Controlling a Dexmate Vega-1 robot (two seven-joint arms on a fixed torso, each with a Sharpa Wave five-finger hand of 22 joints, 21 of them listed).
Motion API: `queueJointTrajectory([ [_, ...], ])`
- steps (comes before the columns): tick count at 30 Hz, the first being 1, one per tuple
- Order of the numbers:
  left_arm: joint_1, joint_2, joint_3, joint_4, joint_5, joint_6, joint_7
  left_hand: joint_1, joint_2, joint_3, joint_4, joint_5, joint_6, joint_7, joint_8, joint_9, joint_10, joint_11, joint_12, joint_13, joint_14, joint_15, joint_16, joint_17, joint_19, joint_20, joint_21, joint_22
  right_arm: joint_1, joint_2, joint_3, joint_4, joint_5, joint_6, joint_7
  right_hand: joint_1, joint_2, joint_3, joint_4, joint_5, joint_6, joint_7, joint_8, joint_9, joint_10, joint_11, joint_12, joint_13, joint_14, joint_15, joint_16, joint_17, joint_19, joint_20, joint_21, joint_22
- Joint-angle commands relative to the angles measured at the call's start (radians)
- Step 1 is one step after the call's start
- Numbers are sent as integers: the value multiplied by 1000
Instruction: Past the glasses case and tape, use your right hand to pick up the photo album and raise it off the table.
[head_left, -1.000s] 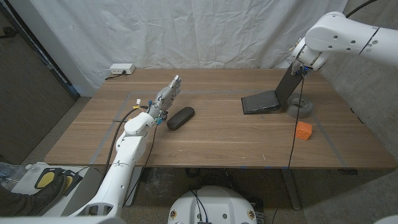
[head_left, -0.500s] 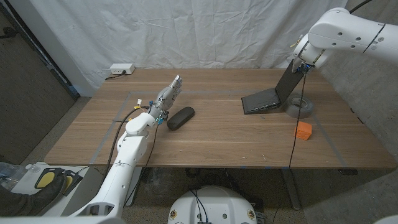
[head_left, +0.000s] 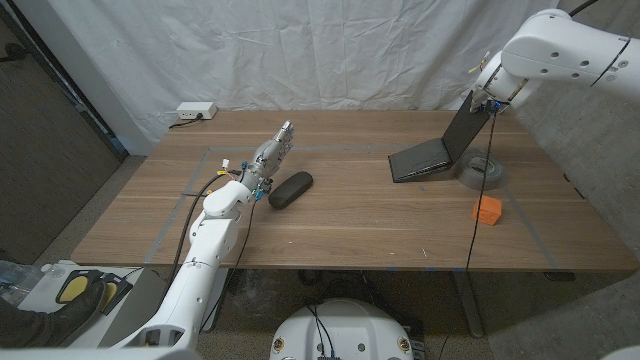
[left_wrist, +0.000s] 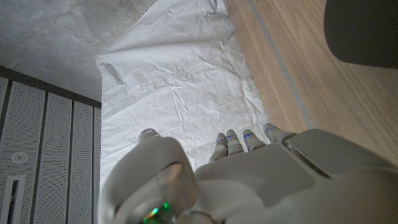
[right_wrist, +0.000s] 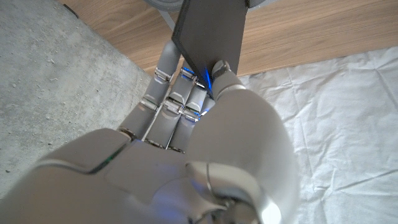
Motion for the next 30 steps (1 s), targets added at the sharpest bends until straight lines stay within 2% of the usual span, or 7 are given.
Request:
queueJointTrajectory([
  [1, 9, -2, 1, -20, 0, 5, 5, 8, 1, -9, -2, -4, -3, 2, -4, 5, -7, 2, 3, 5, -6, -1, 1, 5, -3, -43, 3, 5, 31, -17, -11, -34, 27, 0, -29, 72, 61, -3, 1, 5, 6, -6, 0, 5, 30, -29, 3, 5, 63, -73, 1, 5, -8, -137, 8, 3],
  [13, 6, -2, 3, -6, -5, -6, -1, 10, 3, -11, -2, -4, -3, 3, -4, 5, -7, 1, 3, 5, -7, 0, 1, 5, -2, -42, 3, 5, 108, -23, -73, -49, 129, 0, -114, 72, 63, -3, 2, 5, 6, -6, -2, 7, 29, -27, 2, 11, 64, -73, -1, 9, -14, -135, 16, -1],
  [30, -7, 5, 8, -2, -2, 3, -10, 12, 4, -14, -2, -5, -4, 3, -4, 5, -9, 0, 2, 5, -6, 0, 1, 5, -2, -42, 3, 5, 144, -33, -87, -83, 203, 0, -192, 74, 64, -3, 3, 5, 7, -9, -5, 9, 27, -28, -1, 14, 64, -73, -5, 14, -20, -135, 26, -6],
])
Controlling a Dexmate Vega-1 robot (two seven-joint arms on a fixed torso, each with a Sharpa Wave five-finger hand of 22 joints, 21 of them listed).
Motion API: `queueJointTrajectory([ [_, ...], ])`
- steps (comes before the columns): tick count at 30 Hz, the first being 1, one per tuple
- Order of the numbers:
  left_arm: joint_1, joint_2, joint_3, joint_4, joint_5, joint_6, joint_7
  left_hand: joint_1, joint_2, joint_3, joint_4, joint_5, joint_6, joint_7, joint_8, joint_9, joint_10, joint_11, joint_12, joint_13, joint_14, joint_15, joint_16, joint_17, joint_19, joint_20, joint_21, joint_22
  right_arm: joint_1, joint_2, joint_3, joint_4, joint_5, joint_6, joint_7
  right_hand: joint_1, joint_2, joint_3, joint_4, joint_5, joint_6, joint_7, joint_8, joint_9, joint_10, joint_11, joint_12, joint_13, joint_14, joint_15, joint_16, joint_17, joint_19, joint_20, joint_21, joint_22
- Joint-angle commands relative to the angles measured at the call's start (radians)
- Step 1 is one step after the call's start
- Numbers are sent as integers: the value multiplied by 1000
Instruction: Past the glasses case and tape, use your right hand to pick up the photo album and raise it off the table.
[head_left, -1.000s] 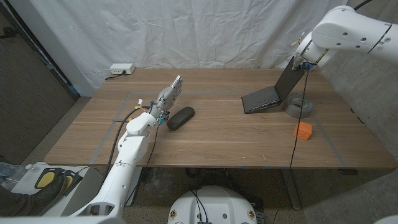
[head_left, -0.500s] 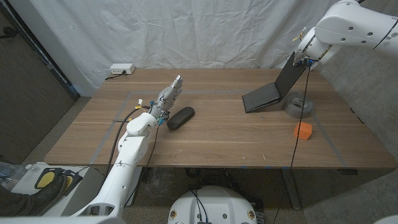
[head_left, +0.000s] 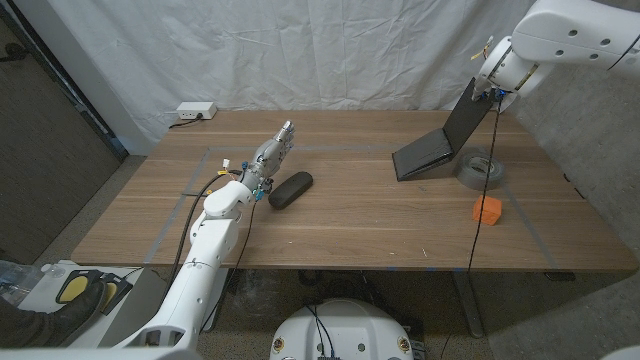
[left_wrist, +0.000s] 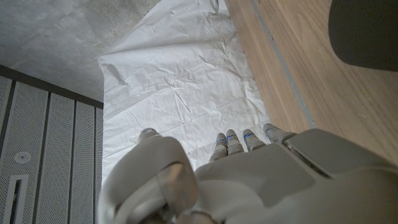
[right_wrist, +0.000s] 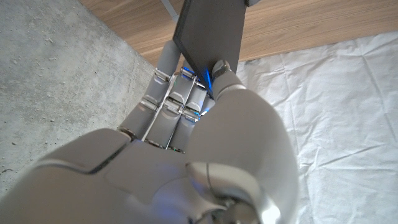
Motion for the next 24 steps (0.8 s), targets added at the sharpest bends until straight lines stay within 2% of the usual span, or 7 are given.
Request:
queueJointTrajectory([
  [1, -8, 5, 4, 2, 1, 8, -5, 8, 0, -7, -1, -5, -3, 3, -4, 5, -8, 1, 2, 5, -7, 0, 1, 5, -2, -42, 3, 5, 24, -8, -8, -24, 48, 0, -53, 74, 64, 0, 3, 4, 4, -8, -1, 4, 27, -28, -1, 4, 57, -70, 2, 5, -5, -142, 12, 1],
  [15, -15, 2, 4, 14, 0, 3, -6, 10, 1, -10, -1, -5, -4, 3, -4, 5, -8, 2, 3, 5, -7, -1, 1, 5, -2, -42, 3, 5, 49, -30, 11, -76, 51, 0, -63, 74, 66, 1, 4, 4, 3, -7, -3, 6, 27, -29, -2, 9, 56, -70, -1, 9, -10, -141, 19, -5],
  [21, -17, 3, 5, 15, 3, 3, -4, 11, 2, -11, -1, -5, -4, 4, -4, 5, -8, 2, 3, 5, -7, -1, 1, 5, -3, -42, 3, 5, 30, -31, 49, -83, 42, 0, -63, 75, 66, 1, 4, 4, 5, -7, -4, 6, 26, -28, -3, 11, 58, -70, -1, 12, -11, -142, 24, -8],
  [24, -16, 2, 3, 12, 3, 3, 0, 12, 2, -12, -1, -5, -4, 3, -4, 5, -8, 3, 3, 5, -7, 1, 1, 5, -2, -42, 3, 5, 37, -29, 46, -83, 40, 0, -63, 75, 65, 1, 3, 4, 4, -7, -5, 6, 26, -26, -4, 11, 58, -70, -2, 12, -11, -142, 26, -8],
])
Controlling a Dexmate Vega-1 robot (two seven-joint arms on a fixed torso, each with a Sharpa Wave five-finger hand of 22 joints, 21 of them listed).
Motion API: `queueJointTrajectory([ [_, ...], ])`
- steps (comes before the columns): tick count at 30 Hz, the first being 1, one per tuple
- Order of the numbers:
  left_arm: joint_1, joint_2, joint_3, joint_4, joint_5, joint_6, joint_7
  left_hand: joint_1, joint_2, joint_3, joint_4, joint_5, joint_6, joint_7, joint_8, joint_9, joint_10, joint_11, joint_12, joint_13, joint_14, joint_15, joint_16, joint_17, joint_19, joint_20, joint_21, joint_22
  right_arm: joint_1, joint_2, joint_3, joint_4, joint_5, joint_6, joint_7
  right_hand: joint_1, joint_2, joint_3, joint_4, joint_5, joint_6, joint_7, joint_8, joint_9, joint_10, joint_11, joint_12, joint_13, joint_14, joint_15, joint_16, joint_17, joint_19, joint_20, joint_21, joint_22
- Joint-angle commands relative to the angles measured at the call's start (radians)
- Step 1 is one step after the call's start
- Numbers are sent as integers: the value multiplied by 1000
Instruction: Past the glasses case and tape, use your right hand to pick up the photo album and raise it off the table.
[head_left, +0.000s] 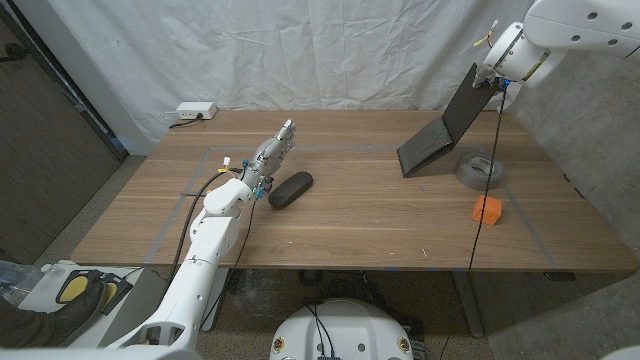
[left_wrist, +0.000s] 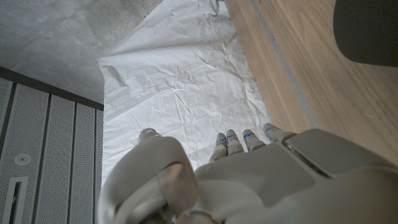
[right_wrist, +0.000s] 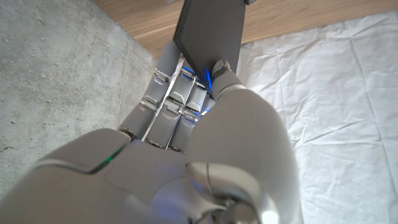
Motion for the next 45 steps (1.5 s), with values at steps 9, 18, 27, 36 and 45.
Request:
queueJointTrajectory([
  [9, -8, -5, -2, 14, -3, -10, 4, 13, 3, -10, 2, -6, -4, 3, -4, 5, -7, 3, 3, 5, -6, -1, 1, 5, -2, -42, 3, 5, 55, 0, -22, -20, 6, 0, -5, 76, 65, 1, 3, 5, 5, -6, -2, 2, 27, -26, -1, 5, 56, -66, 3, 6, -6, -142, 12, -2],
  [18, -14, -5, -1, 24, -2, -11, 2, 14, 3, -11, 2, -6, -4, 3, -4, 5, -8, 3, 3, 5, -6, 0, 1, 5, -2, -42, 3, 5, 92, 6, -52, -19, 14, 0, -5, 76, 66, 1, 3, 5, 5, -8, -4, 3, 28, -26, -1, 8, 56, -66, 2, 9, -8, -142, 17, -6],
  [27, -19, -4, 0, 30, 1, -10, 3, 15, 4, -13, 1, -6, -4, 3, -4, 5, -8, 3, 3, 5, -7, 0, 1, 5, -2, -42, 3, 5, 125, 11, -78, -18, 21, 0, -5, 76, 66, 2, 4, 5, 5, -4, -5, 4, 26, -25, -5, 8, 58, -66, 1, 12, -9, -142, 24, -9],
  [36, -14, -5, 0, 25, 0, -7, 3, 16, 4, -14, 1, -7, -5, 2, -4, 5, -8, 3, 3, 5, -7, 0, 1, 5, -2, -42, 3, 5, 152, 13, -96, -24, 25, 0, -5, 77, 67, 1, 4, 5, 5, -8, -6, 6, 30, -25, -4, 11, 60, -67, 0, 15, -10, -142, 30, -12],
  [45, 0, -2, -4, 2, 1, 0, 8, 16, 5, -16, 1, -7, -5, 3, -4, 5, -8, 2, 3, 5, -7, 0, 1, 5, -2, -42, 2, 5, 191, 6, -120, -45, 33, 0, -5, 78, 67, 3, 3, 6, 5, -6, -8, 6, 29, -26, -6, 12, 60, -67, -1, 18, -12, -142, 35, -16],
])
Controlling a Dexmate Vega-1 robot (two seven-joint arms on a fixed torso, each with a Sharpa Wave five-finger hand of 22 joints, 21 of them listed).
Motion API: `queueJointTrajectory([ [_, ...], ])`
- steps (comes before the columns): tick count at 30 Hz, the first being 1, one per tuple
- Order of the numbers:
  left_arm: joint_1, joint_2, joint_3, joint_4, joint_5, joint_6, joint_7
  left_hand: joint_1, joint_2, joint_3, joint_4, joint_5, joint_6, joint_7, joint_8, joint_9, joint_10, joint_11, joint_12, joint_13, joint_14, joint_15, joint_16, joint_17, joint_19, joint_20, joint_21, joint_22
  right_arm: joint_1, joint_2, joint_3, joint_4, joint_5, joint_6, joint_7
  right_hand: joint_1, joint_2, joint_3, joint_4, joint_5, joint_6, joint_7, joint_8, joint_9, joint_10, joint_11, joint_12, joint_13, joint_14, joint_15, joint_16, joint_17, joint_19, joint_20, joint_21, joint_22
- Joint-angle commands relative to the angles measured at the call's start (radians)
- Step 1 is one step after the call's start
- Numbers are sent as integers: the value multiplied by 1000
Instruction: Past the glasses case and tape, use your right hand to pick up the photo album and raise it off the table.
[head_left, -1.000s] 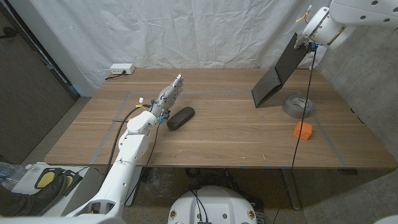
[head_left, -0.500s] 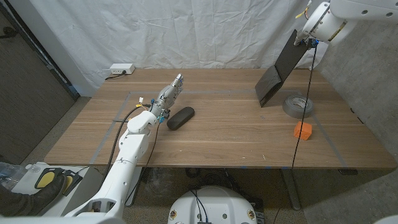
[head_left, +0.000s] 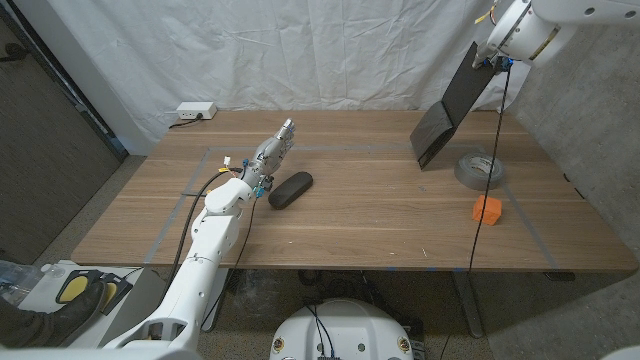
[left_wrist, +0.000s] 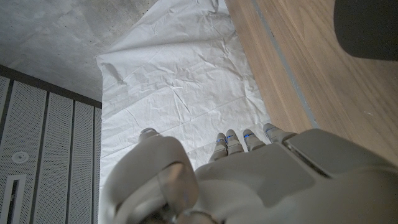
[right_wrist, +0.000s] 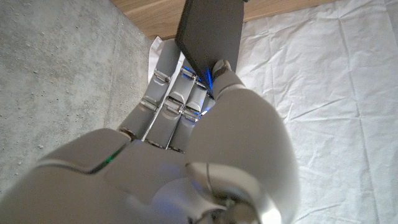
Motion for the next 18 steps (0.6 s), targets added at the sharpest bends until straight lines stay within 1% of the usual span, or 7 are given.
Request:
queueJointTrajectory([
  [1, 14, 2, -4, -21, 0, 8, 4, 11, -1, -9, -1, 1, -6, 3, -4, 5, -8, 2, 3, 5, -7, 1, 1, 5, -2, -42, 3, 5, 49, -7, -32, -23, 10, 0, 0, 78, 67, 5, 0, 5, 2, -3, 3, 1, 25, -21, 6, 5, 53, -60, 2, 4, -7, -143, 8, -1],
  [6, 15, -1, -6, -16, -3, 5, 2, 12, 0, -10, -1, 1, -5, 3, -4, 5, -8, 1, 3, 5, -6, 1, 1, 5, -2, -41, 2, 5, 63, -8, -38, -32, 15, 0, 0, 78, 67, 5, 0, 4, 1, -3, 2, 2, 24, -21, 4, 6, 53, -60, 1, 6, -8, -143, 12, -3],
  [9, 16, -3, -7, -11, -7, -1, -1, 12, 0, -11, -1, 1, -5, 3, -4, 5, -8, 1, 3, 5, -7, -1, 1, 5, -2, -41, 2, 5, 81, -5, -58, -34, 18, 0, 0, 78, 68, 5, 1, 5, 2, -3, 2, 2, 24, -20, 4, 6, 53, -60, 1, 7, -9, -143, 12, -4],
  [11, 14, -3, -8, -8, -9, -1, -4, 12, 0, -11, -1, 1, -4, 3, -4, 5, -8, 1, 3, 5, -7, -2, 1, 5, -2, -42, 3, 5, 83, -6, -58, -36, 19, 0, 0, 78, 68, 5, 1, 5, 2, -2, 1, 2, 21, -21, 3, 7, 53, -60, 0, 7, -10, -143, 13, -6],
  [13, 14, 0, -6, -13, -2, 3, 0, 13, 0, -11, -1, 1, -4, 3, -4, 5, -8, 0, 3, 5, -7, -1, 1, 5, -2, -41, 3, 5, 89, -5, -64, -35, 24, 0, 0, 78, 67, 5, 1, 5, 2, -3, 1, 3, 22, -23, 3, 8, 52, -60, -1, 8, -10, -143, 15, -7],
  [15, 19, -7, -9, -23, -3, 11, 13, 13, 0, -12, -1, 1, -4, 3, -4, 5, -8, 1, 3, 5, -7, -3, 1, 5, -2, -42, 3, 5, 98, -4, -73, -36, 24, 0, 0, 78, 68, 6, 1, 5, 1, -3, 1, 4, 21, -23, 2, 9, 52, -60, -1, 9, -10, -143, 16, -8],
  [18, 17, -4, -8, -20, -6, 9, 1, 13, 1, -13, -1, 0, -4, 3, -4, 5, -8, 1, 3, 5, -8, -1, 1, 5, -2, -42, 2, 5, 94, -4, -68, -37, 23, 0, 0, 77, 68, 6, 1, 5, 1, -4, 1, 5, 22, -19, 2, 9, 52, -60, -2, 10, -11, -142, 17, -10],
])
